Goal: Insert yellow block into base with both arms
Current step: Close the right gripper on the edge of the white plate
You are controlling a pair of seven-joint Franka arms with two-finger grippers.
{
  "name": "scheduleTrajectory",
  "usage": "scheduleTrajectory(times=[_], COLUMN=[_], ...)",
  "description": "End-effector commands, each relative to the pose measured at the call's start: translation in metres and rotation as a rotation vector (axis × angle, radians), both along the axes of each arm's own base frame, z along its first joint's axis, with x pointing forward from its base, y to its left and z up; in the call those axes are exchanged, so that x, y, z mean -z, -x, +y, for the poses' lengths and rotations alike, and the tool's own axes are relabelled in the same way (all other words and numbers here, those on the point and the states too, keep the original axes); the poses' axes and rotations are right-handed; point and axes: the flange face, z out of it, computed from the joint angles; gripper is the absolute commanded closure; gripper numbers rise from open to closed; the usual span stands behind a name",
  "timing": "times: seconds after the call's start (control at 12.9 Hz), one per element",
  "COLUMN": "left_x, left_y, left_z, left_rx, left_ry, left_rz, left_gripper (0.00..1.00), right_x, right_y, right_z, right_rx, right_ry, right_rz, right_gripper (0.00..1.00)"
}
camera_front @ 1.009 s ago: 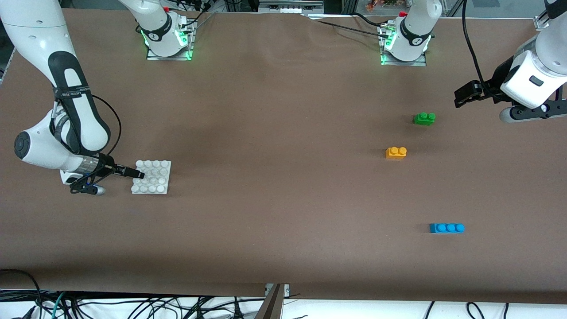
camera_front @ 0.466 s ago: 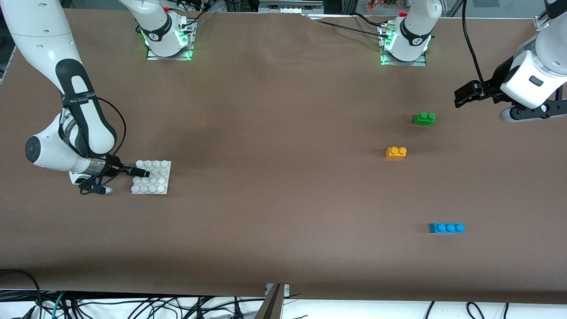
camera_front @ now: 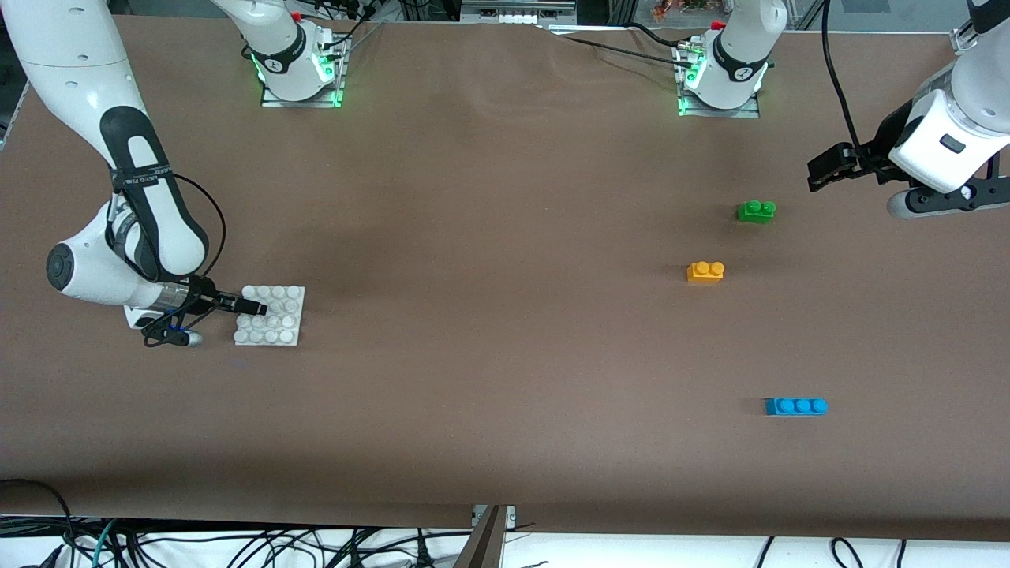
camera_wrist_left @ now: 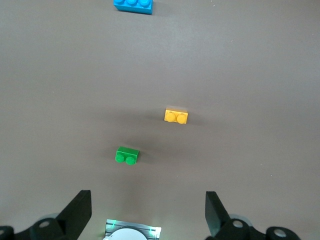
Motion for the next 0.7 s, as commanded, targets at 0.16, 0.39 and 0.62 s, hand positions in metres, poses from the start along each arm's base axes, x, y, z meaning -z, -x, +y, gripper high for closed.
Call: scheduleTrajectory(times=[0.16,0.39,0.62], left_x=[-0.007,-0.006,-0.007], left_y=[0.003,0.003,0.003], left_z=[0.0,0.002,0.0], left_rx=[0.002,0.006,0.005], left_ry=[0.021,0.022,0.021], left_rz=[-0.006,-0.004,-0.006], left_gripper=[0.0,0.0,0.0], right_x=[0.0,0.006,0.01], right_y=[-0.006,-0.009,-0.009], right_z=[0.014,0.017,0.017], right_rx=[0.004,-0.005,-0.012], right_ry=[-0.031,-0.029,-0.029], right_rz=[0.002,0.006,0.011], right_gripper=[0.13,0.15,0.21])
